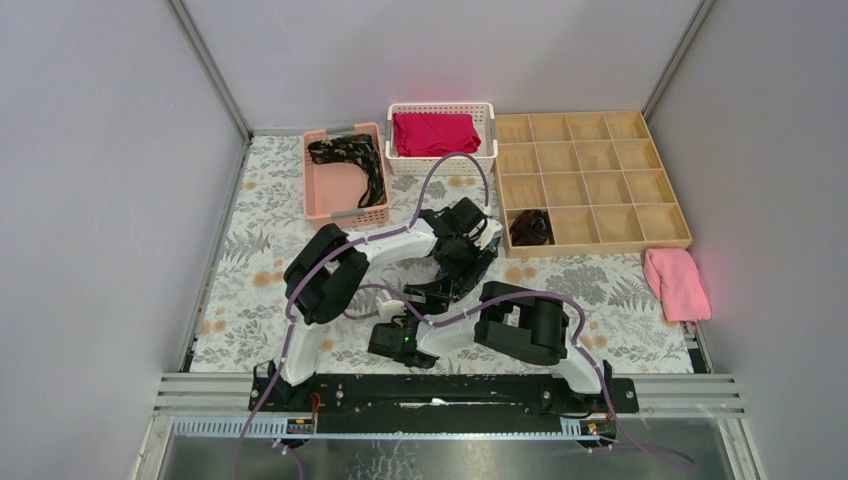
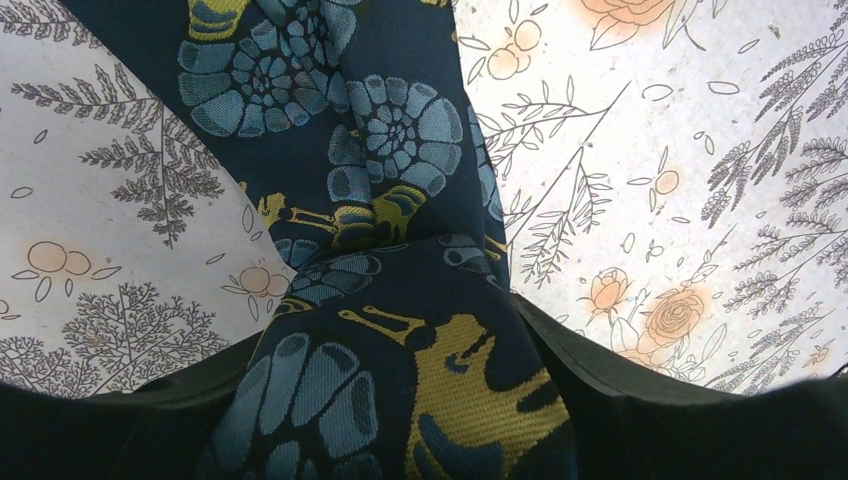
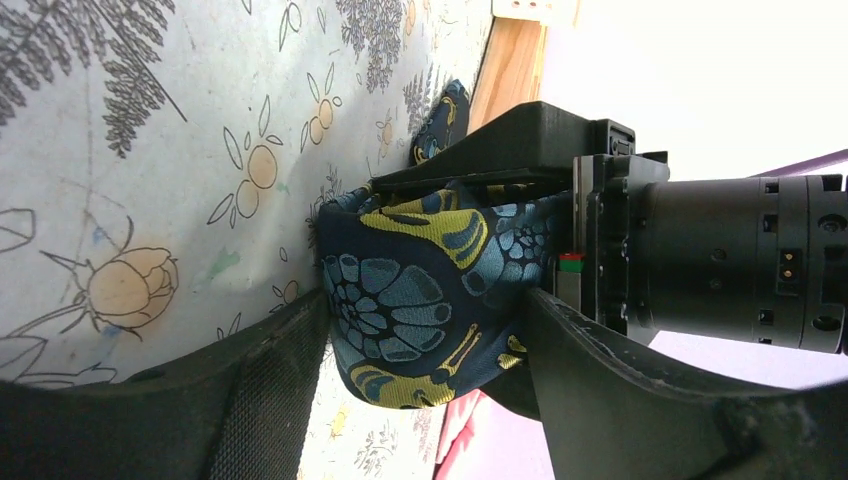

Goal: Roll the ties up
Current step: Roll the tie at the center of the board.

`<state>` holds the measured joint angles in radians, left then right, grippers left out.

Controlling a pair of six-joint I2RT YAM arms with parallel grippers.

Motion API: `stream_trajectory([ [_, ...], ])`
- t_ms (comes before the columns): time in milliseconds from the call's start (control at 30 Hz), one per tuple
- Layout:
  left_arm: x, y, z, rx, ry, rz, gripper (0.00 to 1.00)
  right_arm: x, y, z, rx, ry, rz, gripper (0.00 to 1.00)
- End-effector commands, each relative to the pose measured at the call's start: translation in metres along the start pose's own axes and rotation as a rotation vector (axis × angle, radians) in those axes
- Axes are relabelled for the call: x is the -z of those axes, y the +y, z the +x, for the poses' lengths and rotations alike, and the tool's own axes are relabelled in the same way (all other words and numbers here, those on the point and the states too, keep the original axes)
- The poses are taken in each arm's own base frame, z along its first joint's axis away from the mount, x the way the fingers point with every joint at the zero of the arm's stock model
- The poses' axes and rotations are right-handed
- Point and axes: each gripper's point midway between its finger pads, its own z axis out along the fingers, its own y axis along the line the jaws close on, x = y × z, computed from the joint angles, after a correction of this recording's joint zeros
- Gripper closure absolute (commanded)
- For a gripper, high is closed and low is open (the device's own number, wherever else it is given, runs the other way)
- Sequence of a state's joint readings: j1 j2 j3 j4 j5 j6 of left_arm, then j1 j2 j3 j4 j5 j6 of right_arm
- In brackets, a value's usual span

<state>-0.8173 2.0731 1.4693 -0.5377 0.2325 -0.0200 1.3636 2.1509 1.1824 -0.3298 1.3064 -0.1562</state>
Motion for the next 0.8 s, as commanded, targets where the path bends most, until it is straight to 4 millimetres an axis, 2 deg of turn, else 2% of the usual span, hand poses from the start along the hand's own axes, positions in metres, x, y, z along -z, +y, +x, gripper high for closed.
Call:
stream_trajectory([
  [0,-0.046,-0.003,0.085,0.039,0.256,0.058,0.31,-0.009,0.004,-0.001,-0.015,0.027,0.013,0.25],
  [100,-0.046,-0.003,0.085,0.039,0.256,0.059,0.32,-0.016,0.010,0.001,-0.014,0.059,-0.028,0.35],
  [333,-0.042,-0.003,0.083,0.014,0.254,0.065,0.32,-0.025,0.019,0.009,-0.059,0.107,-0.112,0.41],
  [567,-0.039,-0.001,0.085,0.003,0.261,0.054,0.32,-0.029,0.027,0.012,-0.118,0.134,-0.194,0.64],
  [767,-0.033,0.005,0.071,0.005,0.226,0.029,0.32,-0.024,0.035,0.005,-0.189,0.113,-0.294,0.74],
])
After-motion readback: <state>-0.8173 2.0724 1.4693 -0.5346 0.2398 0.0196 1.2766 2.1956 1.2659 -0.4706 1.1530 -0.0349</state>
